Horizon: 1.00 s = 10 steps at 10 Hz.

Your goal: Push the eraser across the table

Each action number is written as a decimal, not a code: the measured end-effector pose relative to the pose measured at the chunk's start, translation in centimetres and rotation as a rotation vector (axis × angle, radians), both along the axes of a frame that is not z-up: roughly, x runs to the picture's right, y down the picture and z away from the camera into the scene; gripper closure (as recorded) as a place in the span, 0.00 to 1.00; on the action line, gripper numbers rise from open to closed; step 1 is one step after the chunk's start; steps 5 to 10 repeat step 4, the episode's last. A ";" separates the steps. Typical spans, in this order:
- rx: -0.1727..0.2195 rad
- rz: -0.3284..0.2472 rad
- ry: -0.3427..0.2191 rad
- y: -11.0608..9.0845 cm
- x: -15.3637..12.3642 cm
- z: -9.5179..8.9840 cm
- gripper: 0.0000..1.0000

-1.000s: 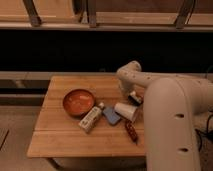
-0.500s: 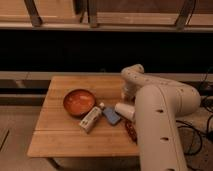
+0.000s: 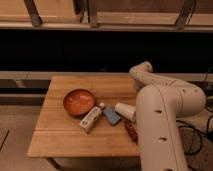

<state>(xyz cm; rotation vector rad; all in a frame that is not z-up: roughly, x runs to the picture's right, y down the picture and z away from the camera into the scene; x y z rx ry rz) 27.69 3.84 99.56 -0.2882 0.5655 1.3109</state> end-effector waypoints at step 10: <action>0.030 0.010 0.004 -1.2 0.0 -0.6 0.74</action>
